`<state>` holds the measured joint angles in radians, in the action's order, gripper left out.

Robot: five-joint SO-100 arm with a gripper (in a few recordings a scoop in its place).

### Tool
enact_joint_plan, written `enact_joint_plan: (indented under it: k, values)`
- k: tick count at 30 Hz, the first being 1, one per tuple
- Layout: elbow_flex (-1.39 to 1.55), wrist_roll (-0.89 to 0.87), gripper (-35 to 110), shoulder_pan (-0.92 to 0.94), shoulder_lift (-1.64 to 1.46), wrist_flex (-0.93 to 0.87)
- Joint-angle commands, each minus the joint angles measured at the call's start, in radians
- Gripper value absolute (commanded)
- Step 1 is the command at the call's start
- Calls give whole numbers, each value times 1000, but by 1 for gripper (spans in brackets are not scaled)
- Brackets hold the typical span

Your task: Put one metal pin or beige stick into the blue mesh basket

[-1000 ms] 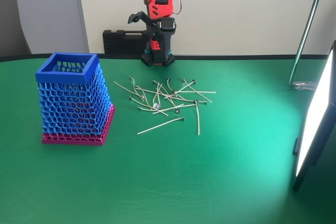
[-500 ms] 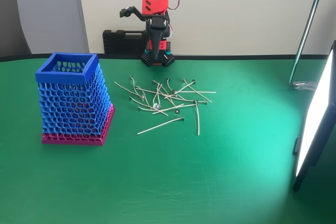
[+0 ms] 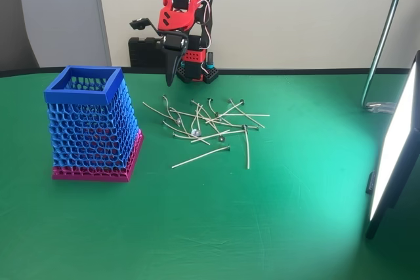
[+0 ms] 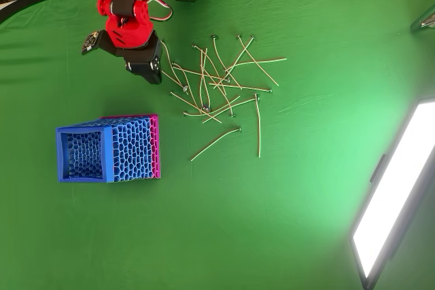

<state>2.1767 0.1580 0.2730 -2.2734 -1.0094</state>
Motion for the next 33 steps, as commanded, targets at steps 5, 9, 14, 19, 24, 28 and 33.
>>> enact_joint_plan:
  k: [5, 9, 14, 19, 24, 28, 33]
  values:
    - [-8, 69, 1, -37, 106, 64]
    - [-48, 117, 1, -58, 181, 75]
    - [-75, 166, 1, -58, 227, 103]
    - [-106, 77, 1, -28, 235, 137]
    - [-147, -110, 1, 2, 272, 123]
    - [-146, -253, 1, 18, 322, 156]
    - [-169, -405, 1, 0, 403, 153]
